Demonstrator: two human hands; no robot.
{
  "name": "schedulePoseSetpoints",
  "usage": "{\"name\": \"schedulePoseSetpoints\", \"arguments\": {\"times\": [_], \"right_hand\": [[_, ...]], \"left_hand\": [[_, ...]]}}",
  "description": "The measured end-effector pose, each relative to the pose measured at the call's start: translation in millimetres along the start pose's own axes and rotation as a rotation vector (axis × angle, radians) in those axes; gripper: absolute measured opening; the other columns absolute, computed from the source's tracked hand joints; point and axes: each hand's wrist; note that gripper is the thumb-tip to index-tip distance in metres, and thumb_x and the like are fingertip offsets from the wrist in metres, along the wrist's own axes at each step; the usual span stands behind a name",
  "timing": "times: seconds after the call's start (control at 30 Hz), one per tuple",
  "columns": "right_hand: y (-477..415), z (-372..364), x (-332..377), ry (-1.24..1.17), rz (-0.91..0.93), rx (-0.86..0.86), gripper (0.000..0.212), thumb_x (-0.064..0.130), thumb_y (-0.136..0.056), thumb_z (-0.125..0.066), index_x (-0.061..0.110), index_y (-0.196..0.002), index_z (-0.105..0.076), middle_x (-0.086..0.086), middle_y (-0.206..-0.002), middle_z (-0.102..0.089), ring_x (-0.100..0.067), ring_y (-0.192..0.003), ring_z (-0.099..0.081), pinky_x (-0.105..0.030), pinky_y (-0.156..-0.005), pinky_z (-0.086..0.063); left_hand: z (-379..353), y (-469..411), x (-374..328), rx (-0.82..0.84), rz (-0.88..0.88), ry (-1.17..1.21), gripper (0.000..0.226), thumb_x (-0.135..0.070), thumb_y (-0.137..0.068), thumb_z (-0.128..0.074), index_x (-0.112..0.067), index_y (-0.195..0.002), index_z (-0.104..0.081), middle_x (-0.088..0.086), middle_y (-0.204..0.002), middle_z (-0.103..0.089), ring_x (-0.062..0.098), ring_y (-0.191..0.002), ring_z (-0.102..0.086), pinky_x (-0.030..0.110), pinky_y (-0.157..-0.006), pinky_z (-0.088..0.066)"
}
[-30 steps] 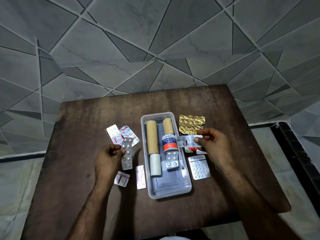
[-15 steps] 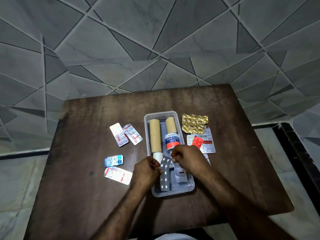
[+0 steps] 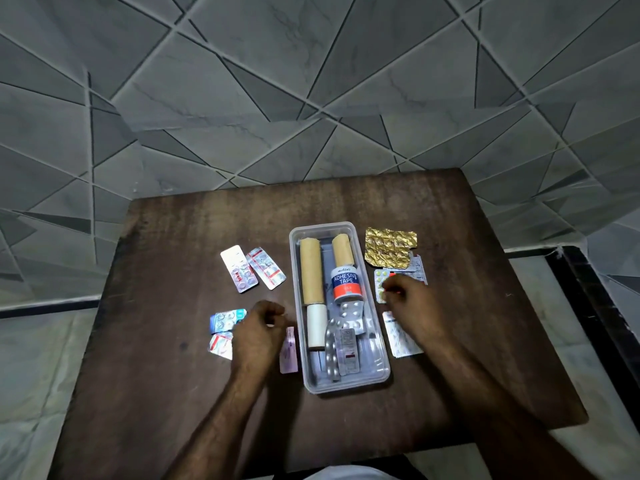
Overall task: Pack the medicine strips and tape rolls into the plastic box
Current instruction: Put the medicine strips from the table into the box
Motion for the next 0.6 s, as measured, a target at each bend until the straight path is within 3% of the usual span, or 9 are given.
{"name": "schedulePoseSetpoints", "arguments": {"times": [0.07, 0.13, 0.27, 0.4, 0.6], "right_hand": [[-5, 2, -25, 0.036, -0.121, -0.032, 0.025, 0.02, -0.083, -0.07, 0.011, -0.107, -0.067, -0.009, -0.107, -0.072, -0.027, -0.1, -0.066, -0.028, -0.083, -0.046], [-4, -3, -50, 0.118, -0.244, 0.032, 0.045, 0.034, -0.077, -0.075, 0.009, -0.113, -0.062, -0.014, -0.115, -0.068, -0.032, -0.105, -0.063, -0.034, -0.087, -0.048], [12, -22, -76, 0.247, -0.294, 0.086, 0.083, 0.062, -0.06, -0.072, 0.013, -0.124, -0.047, -0.013, -0.124, -0.061, -0.033, -0.112, -0.059, -0.046, -0.093, -0.049], [23, -36, -73, 0.304, -0.311, 0.055, 0.095, 0.053, -0.059, -0.081, 0.01, -0.131, -0.035, -0.019, -0.127, -0.056, -0.037, -0.115, -0.056, -0.045, -0.095, -0.047], [18, -39, -71, 0.256, -0.397, 0.035, 0.1, 0.043, -0.052, -0.088, 0.008, -0.131, -0.037, -0.02, -0.127, -0.056, -0.039, -0.118, -0.054, -0.045, -0.097, -0.045]], "left_hand": [[9, -7, 13, 0.005, 0.068, -0.082, 0.01, -0.019, -0.083, -0.065, -0.021, -0.093, -0.066, -0.007, -0.078, -0.067, 0.018, -0.08, -0.063, 0.024, -0.069, -0.04], [10, -10, 29, 0.105, 0.066, -0.201, 0.02, -0.026, -0.079, -0.071, -0.019, -0.097, -0.067, -0.001, -0.09, -0.072, 0.021, -0.086, -0.067, 0.026, -0.07, -0.043], [-4, -2, 47, 0.27, 0.003, -0.383, 0.033, -0.04, -0.063, -0.079, -0.018, -0.081, -0.06, 0.003, -0.087, -0.067, 0.024, -0.083, -0.064, 0.031, -0.066, -0.044], [-21, 10, 45, 0.211, -0.039, -0.43, 0.038, -0.039, -0.072, -0.074, -0.012, -0.092, -0.057, 0.008, -0.092, -0.056, 0.032, -0.089, -0.059, 0.036, -0.072, -0.043], [-28, 5, 36, 0.196, 0.019, -0.44, 0.044, -0.037, -0.075, -0.073, -0.008, -0.103, -0.056, 0.011, -0.104, -0.058, 0.032, -0.096, -0.06, 0.035, -0.077, -0.045]]}}
Point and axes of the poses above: each hand's wrist, its own y-axis away from the middle knuckle, its own z-axis out of the back of the hand, x = y × z
